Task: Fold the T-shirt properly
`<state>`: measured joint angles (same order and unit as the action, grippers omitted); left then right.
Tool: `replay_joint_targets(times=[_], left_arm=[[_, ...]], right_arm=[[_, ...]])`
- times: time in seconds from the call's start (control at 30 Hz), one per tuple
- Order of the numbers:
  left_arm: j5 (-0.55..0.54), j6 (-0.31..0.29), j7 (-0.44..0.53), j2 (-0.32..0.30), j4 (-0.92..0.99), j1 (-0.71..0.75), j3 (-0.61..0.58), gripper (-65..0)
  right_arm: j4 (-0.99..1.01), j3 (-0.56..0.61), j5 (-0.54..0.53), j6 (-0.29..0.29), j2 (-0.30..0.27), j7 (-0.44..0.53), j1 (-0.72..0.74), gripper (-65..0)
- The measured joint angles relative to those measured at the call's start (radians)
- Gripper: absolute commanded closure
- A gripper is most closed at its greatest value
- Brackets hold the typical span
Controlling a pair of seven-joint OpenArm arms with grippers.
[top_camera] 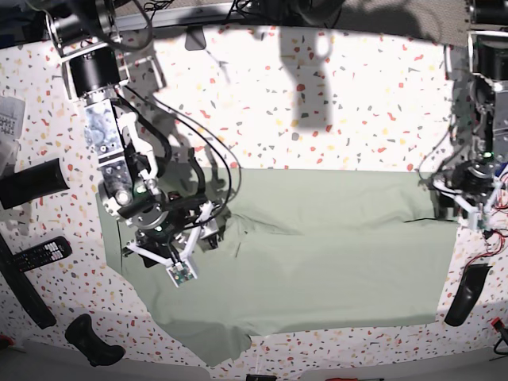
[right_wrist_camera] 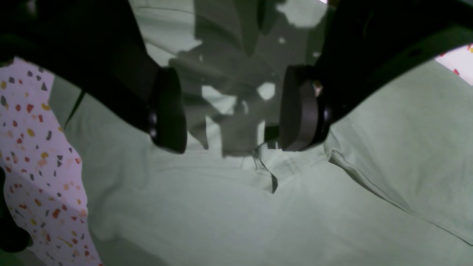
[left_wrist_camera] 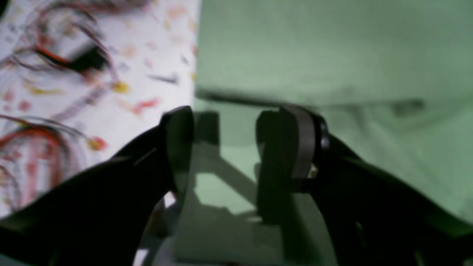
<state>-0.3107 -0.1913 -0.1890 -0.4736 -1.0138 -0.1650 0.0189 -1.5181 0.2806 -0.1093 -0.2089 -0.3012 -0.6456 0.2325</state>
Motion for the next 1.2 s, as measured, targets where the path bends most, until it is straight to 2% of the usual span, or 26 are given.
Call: replay_joint_targets(times=[0.17,0.3,0.4,0.5,0.53,0.6,0.63,0.73,0.8,0.9,0.93,0.97,1.0,1.07,1.1,1.13,1.2], left_arm=[[0.106,-0.008,0.003,0.056,0.004,-0.036,0.0,-33.0],[0.14,0.005,0.01,0.075,0.01,-0.101,0.0,-31.5],[0.214,0.015,0.011,0.097,0.15,-0.197,0.003,-31.5],[0.206,0.014,0.032,0.112,0.341,-0.28,0.002,-31.5],[0.206,0.01,0.023,0.109,0.373,-0.297,0.002,-31.5],[0.213,0.0,-0.063,0.096,0.383,-0.329,0.003,-31.5],[0.216,-0.001,-0.066,0.091,0.369,-0.332,0.003,-31.5],[0.222,-0.056,-0.082,0.054,0.291,-0.308,0.002,-31.5],[0.228,-0.048,-0.097,0.027,0.219,-0.299,0.002,-31.5],[0.218,-0.055,-0.111,-0.009,0.08,-0.299,0.002,-31.5],[0.214,-0.08,-0.129,-0.019,0.037,-0.298,0.002,-31.5],[0.216,-0.134,-0.157,-0.031,-0.002,-0.294,0.002,-31.4],[0.227,-0.208,-0.164,-0.041,-0.043,-0.279,0.002,-30.6],[0.252,-0.401,-0.164,-0.065,-0.137,-0.225,0.0,-26.1],[0.268,-0.489,-0.17,-0.077,-0.19,-0.19,-0.002,-23.5],[0.274,-0.523,-0.176,-0.091,-0.245,-0.151,-0.008,-21.7],[0.268,-0.513,-0.173,-0.128,-0.357,-0.076,-0.031,-21.5]], right_arm=[[0.0,0.0,0.0,0.0,-0.001,-0.002,0.0,-38.1],[0.0,0.0,0.0,0.0,0.0,-0.01,0.0,-38.1],[0.0,0.0,0.0,0.0,-0.001,-0.023,0.0,-38.1],[0.0,0.0,0.003,0.0,0.0,-0.04,0.0,-38.1],[0.0,0.0,0.034,-0.037,0.0,-0.049,0.001,-38.0],[0.0,0.0,0.134,-0.178,-0.003,-0.053,0.0,-37.9],[0.0,0.0,0.174,-0.234,-0.005,-0.056,0.0,-37.9],[-0.015,0.0,0.101,-0.271,-0.035,-0.055,0.0,-37.9],[-0.048,0.0,0.108,-0.271,-0.043,-0.055,0.002,-37.9],[-0.1,0.0,0.111,-0.325,-0.057,-0.064,0.005,-37.9],[-0.118,0.0,0.107,-0.349,-0.062,-0.086,0.005,-37.9],[-0.135,0.0,0.09,-0.373,-0.068,-0.115,0.006,-37.9],[-0.148,0.0,0.072,-0.397,-0.078,-0.142,0.005,-37.9],[-0.169,0.0,0.029,-0.454,-0.106,-0.209,0.005,-37.9],[-0.177,0.001,0.005,-0.463,-0.123,-0.238,0.005,-37.9],[-0.184,0.002,-0.018,-0.469,-0.141,-0.266,0.005,-37.9],[-0.193,0.002,-0.057,-0.482,-0.183,-0.304,0.005,-37.9]])
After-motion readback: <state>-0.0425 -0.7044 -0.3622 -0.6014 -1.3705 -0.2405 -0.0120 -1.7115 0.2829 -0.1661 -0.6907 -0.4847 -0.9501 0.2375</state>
